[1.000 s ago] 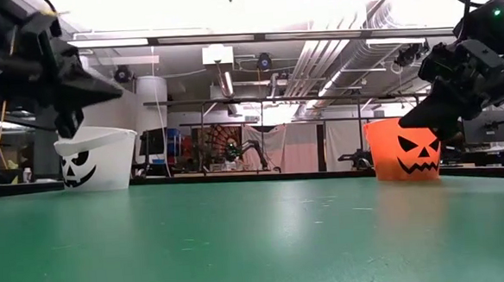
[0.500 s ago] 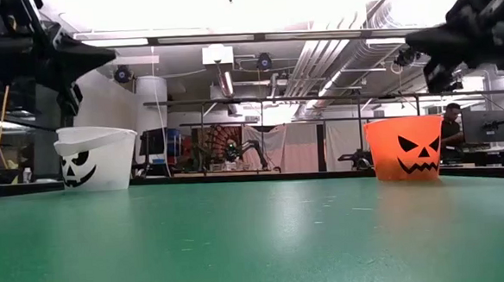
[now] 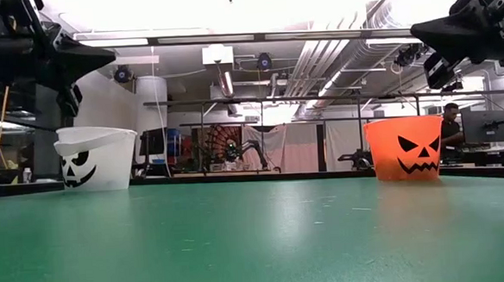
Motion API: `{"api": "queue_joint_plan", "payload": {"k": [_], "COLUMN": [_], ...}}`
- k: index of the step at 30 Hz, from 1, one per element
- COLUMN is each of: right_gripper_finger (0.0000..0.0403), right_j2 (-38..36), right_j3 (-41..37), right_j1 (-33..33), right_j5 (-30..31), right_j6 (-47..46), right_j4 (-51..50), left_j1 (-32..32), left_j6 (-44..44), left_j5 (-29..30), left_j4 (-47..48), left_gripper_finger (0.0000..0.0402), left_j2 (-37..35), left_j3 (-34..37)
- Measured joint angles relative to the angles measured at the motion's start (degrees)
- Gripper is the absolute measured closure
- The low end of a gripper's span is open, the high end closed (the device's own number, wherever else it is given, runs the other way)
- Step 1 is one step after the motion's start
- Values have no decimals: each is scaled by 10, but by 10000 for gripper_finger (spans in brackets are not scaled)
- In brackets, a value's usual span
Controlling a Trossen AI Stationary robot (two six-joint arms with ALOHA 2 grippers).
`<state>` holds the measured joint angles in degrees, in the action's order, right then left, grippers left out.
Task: Sort candy by brand, put in halloween buckets
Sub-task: Return to Home Position
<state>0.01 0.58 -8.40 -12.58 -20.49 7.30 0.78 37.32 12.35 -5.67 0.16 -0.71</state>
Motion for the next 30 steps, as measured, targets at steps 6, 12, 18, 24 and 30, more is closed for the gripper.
{"api": "queue_joint_plan", "payload": {"k": [6, 12, 18, 24, 30], "right_gripper_finger": [402, 402, 402, 402, 402], "right_j2": [5, 14, 15, 15, 15], "right_j3": [0, 0, 0, 0, 0], "right_j1": [-1, -2, -2, -2, -2], "right_j5": [0, 1, 2, 2, 2], "right_j6": [0, 0, 0, 0, 0], "right_j4": [-7, -35, -47, -47, -47], "left_j1": [0, 0, -11, -31, -36], "left_j6": [0, 0, 0, 0, -219], "left_j5": [0, 0, 0, -13, -72], "left_j4": [2, 2, 0, -2, 46], "left_gripper_finger": [401, 401, 401, 401, 401], "left_j2": [0, 0, 0, 0, 0], "left_j3": [0, 0, 0, 0, 0]}}
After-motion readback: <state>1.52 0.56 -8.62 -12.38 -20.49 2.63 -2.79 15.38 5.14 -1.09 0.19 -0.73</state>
